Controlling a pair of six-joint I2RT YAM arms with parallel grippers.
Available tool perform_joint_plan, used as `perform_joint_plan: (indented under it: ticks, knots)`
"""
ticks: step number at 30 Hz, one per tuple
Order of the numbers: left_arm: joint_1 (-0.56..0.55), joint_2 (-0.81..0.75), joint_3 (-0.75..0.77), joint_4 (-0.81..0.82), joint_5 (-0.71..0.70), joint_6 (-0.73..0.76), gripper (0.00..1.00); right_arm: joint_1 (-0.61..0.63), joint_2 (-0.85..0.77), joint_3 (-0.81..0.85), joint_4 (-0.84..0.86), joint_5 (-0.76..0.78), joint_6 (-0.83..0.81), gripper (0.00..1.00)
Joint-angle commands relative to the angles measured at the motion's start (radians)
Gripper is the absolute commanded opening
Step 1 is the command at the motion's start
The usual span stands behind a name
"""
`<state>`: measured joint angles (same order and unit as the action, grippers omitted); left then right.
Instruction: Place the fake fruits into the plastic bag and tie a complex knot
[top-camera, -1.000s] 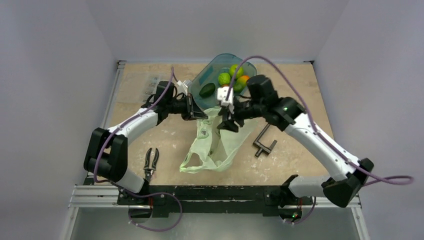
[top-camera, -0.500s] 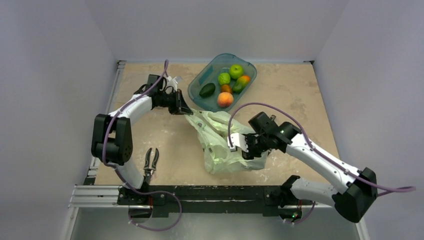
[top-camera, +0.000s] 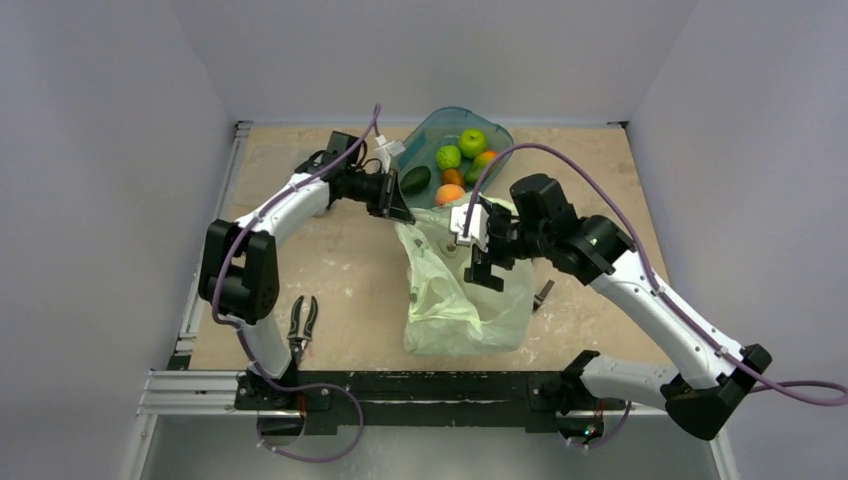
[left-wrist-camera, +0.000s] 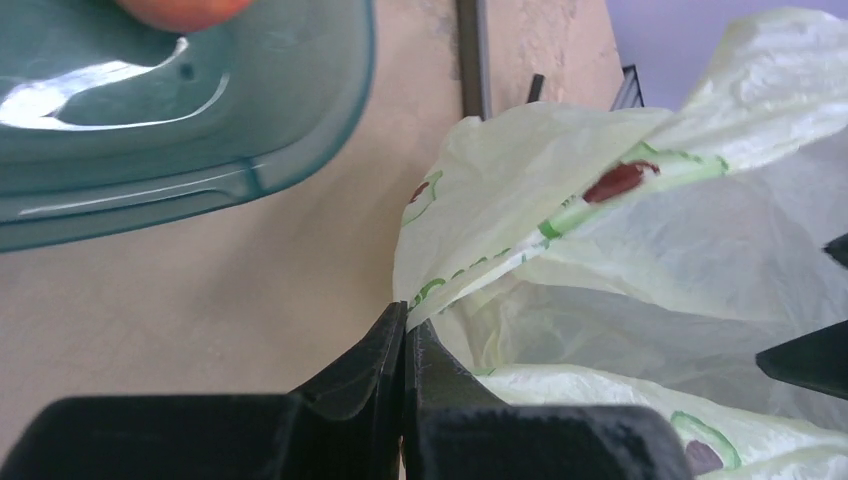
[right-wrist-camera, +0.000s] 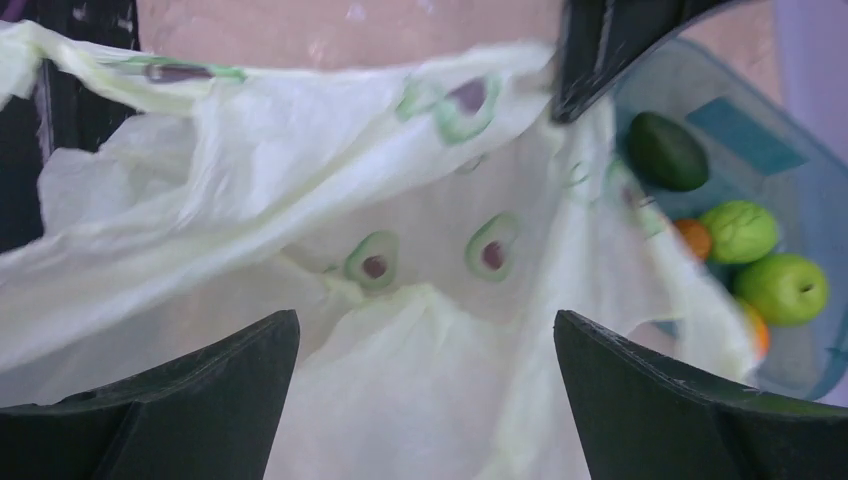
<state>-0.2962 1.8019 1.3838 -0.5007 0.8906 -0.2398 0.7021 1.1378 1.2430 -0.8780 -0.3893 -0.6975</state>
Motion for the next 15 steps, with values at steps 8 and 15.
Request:
perform_joint_plan:
  ticks: [8, 15]
  knots:
    - [-0.049, -0.086, 0.016, 0.049, 0.082, 0.085, 0.0, 0.005, -0.02, 0.023, 0.289, 0.221, 0.108, 0.99]
    - [-0.071, -0.058, 0.043, 0.037, 0.112, 0.133, 0.0, 0.005, 0.145, 0.044, 0.225, 0.203, 0.14, 0.99]
